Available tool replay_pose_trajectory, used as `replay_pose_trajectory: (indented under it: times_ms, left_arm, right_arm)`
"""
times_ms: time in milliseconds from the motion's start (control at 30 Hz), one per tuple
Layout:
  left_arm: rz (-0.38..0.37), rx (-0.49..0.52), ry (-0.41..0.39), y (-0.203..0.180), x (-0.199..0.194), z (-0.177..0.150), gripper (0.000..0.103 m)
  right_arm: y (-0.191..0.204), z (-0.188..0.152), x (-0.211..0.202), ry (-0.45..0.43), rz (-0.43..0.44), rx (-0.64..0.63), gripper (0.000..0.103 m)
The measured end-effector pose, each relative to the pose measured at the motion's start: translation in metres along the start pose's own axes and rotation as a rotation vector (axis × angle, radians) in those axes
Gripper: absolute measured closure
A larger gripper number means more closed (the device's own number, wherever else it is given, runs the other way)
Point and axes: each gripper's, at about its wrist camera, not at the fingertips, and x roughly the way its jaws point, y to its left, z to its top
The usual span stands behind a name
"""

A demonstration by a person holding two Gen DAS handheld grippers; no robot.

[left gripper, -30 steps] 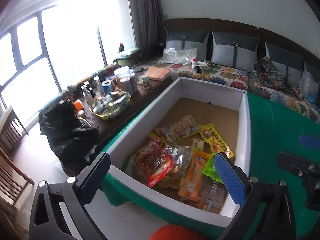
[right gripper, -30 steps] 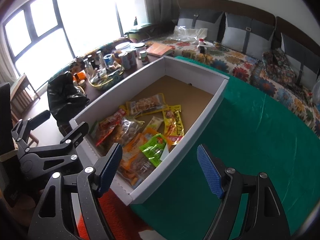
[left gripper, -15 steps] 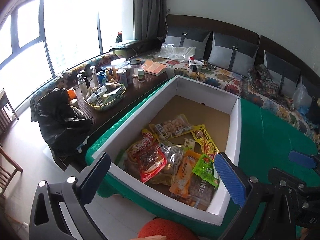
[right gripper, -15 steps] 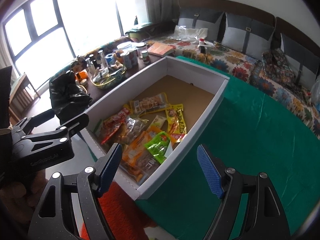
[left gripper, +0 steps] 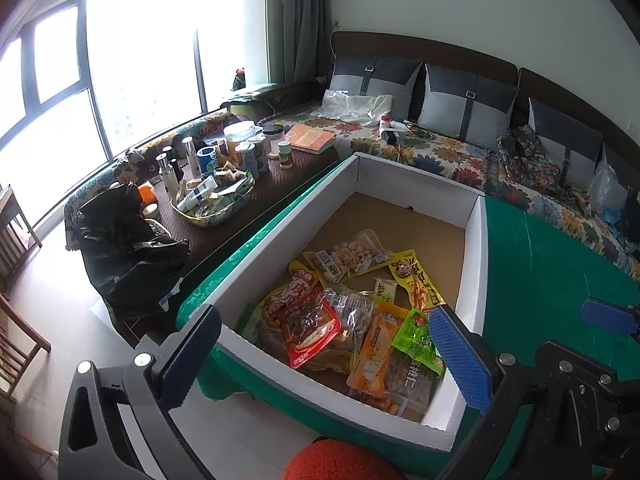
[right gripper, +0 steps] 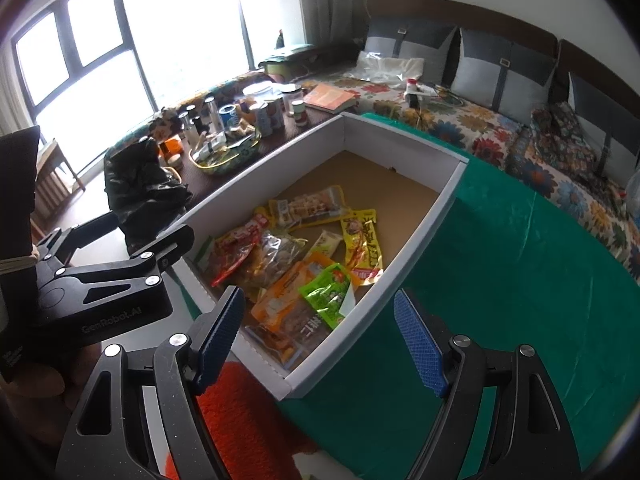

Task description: Organize snacks

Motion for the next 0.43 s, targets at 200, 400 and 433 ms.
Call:
replay_pose_trajectory:
  times_ms: [200,400,433]
  left_arm:
    - [0.005,0.009,-0.014,-0.0009,-0.0024,0.0001,0.001]
    - [0.014,0.000,-0.008,-0.0009,-0.0038,-0.0010,0.000]
    - [0.014,0.007,-0.009,-0.0015,-0.0040,-0.0010,0.000]
  right_arm:
    - [0.0007,0.0003,0.0003,0.001,-0.001,0.000,0.023]
    - [0.0013,0.0007,0.0005,0.000,0.001,0.000,0.023]
    - [0.0017,0.0008,-0.0001,-0.001,0.002,-0.001,0.023]
